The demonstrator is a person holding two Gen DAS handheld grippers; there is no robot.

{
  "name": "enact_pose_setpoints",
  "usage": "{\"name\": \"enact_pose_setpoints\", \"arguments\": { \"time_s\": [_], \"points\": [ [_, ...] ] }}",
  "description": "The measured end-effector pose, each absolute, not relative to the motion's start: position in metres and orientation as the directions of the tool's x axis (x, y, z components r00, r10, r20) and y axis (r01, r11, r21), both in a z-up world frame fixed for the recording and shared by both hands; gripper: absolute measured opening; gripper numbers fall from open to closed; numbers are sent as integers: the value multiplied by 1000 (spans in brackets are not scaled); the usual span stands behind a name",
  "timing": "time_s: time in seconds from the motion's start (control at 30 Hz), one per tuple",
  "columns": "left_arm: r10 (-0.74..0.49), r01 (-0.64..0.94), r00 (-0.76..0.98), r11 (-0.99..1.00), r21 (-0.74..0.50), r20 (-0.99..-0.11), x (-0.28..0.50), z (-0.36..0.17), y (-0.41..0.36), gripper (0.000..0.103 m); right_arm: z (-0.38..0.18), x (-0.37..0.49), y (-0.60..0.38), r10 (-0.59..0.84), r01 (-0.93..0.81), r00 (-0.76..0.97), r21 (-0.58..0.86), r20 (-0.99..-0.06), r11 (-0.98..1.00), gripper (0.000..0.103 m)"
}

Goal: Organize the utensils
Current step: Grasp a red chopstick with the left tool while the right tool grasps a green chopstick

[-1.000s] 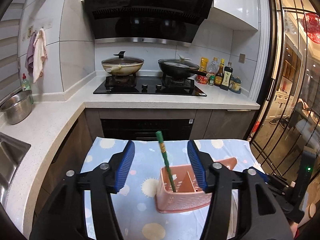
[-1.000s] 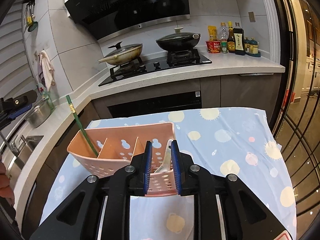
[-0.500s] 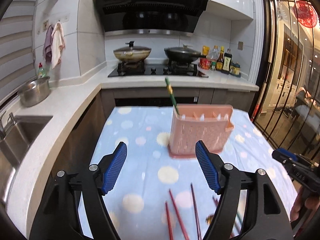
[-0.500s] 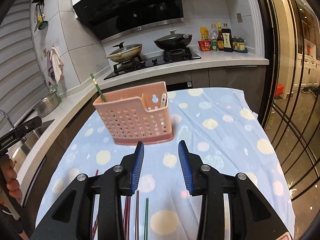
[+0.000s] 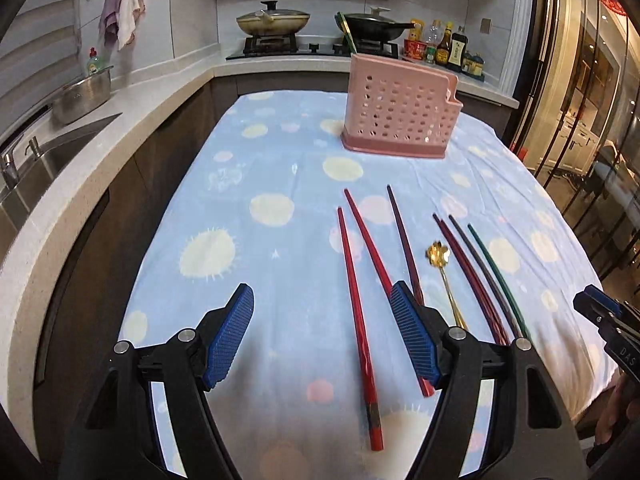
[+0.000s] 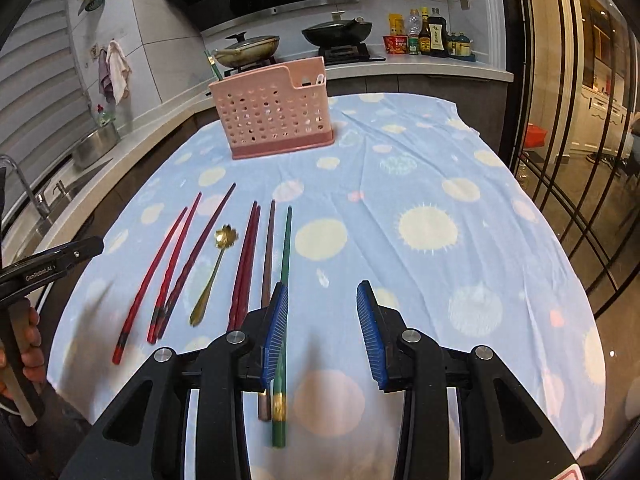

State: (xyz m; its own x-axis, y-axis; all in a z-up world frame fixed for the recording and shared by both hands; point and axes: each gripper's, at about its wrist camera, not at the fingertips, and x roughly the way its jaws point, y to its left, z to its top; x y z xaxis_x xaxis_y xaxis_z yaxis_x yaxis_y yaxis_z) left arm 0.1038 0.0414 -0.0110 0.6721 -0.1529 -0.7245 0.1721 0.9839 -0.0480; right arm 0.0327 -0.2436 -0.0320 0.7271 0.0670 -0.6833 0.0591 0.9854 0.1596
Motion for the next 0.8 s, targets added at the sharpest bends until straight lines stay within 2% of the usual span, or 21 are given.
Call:
{"name": "enact_pose_setpoints", "arguments": {
  "time_s": [0.4, 0.8],
  "points": [
    [-159, 195, 576, 979, -54, -802, 64, -57, 34, 68, -65, -6, -226, 79, 43, 675, 147, -734, 988, 36],
    [-122, 202, 568, 979, -6, -814, 63, -73, 30, 66, -79, 0, -221, 114, 43, 649, 186, -752, 982, 36]
  ]
}}
